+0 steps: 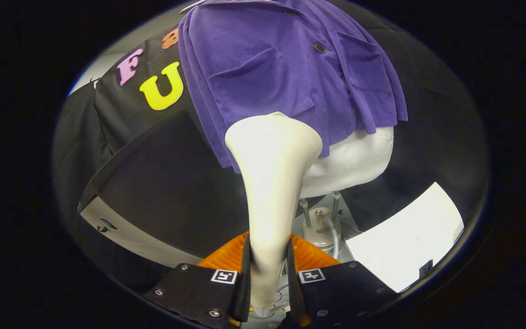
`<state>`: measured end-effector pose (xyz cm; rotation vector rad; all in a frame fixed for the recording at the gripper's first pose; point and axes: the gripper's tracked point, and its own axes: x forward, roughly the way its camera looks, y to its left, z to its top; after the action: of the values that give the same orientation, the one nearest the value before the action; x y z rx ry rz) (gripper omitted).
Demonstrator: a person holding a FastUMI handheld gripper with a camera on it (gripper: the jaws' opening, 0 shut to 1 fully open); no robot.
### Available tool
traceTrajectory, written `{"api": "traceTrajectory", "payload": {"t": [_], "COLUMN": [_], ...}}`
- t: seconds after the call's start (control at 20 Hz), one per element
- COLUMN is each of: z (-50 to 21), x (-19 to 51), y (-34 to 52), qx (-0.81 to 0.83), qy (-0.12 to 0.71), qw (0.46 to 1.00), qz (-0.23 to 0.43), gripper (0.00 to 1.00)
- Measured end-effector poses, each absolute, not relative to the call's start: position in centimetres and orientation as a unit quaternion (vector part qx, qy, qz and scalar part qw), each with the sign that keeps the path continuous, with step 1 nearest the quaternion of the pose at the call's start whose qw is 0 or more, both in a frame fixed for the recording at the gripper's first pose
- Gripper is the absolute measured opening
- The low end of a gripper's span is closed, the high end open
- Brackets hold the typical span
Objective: Iron the clothes twice with a garment steamer, once on the left side and once on the right side.
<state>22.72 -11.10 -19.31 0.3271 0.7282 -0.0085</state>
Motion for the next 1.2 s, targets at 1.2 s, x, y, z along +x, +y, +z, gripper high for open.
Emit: {"api": "traceTrajectory", "payload": {"t": [1.2], "z": [17.9], "x": [30.7], "y": [-23.2], "qx": [0.126], "qy": [-0.002], "qw": [0.991], "qz": [-0.054], "gripper": [0.35]}}
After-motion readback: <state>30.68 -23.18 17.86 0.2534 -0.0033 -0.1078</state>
